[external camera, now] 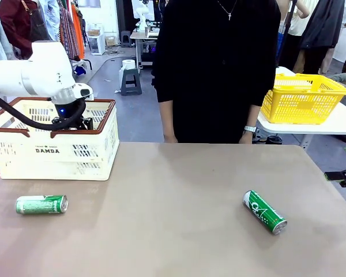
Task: Place the drinks into the Shopping basket.
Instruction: Pick up one drink and place it into the Shopping basket.
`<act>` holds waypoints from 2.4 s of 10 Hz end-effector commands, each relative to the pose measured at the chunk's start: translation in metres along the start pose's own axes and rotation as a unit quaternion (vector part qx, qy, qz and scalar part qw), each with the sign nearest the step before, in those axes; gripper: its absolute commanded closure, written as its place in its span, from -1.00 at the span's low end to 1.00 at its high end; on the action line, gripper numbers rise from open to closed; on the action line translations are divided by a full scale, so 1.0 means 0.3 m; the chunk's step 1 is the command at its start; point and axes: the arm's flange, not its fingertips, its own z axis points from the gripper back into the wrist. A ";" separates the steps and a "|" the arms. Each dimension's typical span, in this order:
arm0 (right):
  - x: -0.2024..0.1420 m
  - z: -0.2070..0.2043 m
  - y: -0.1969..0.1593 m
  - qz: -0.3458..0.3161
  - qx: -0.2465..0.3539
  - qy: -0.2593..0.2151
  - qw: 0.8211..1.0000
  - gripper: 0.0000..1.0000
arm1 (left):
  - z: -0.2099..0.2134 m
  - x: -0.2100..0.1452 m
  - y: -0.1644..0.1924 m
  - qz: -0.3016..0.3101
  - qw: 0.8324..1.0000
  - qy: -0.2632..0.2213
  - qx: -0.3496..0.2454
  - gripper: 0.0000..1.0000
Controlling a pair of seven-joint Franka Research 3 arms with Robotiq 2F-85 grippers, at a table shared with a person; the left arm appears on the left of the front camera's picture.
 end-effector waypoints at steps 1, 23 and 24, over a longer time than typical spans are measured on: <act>0.003 0.001 0.019 -0.009 -0.001 0.005 1.000 -1.00 | 0.038 0.005 0.012 0.005 1.000 -0.006 -0.012 -1.00; 0.003 0.001 0.019 -0.009 -0.001 0.005 1.000 -1.00 | 0.276 -1.050 0.595 -0.058 0.835 -0.131 -0.532 -1.00; 0.003 0.001 0.019 -0.009 -0.001 0.005 1.000 -1.00 | 0.276 -1.050 0.595 -0.058 0.835 -0.131 -0.532 -1.00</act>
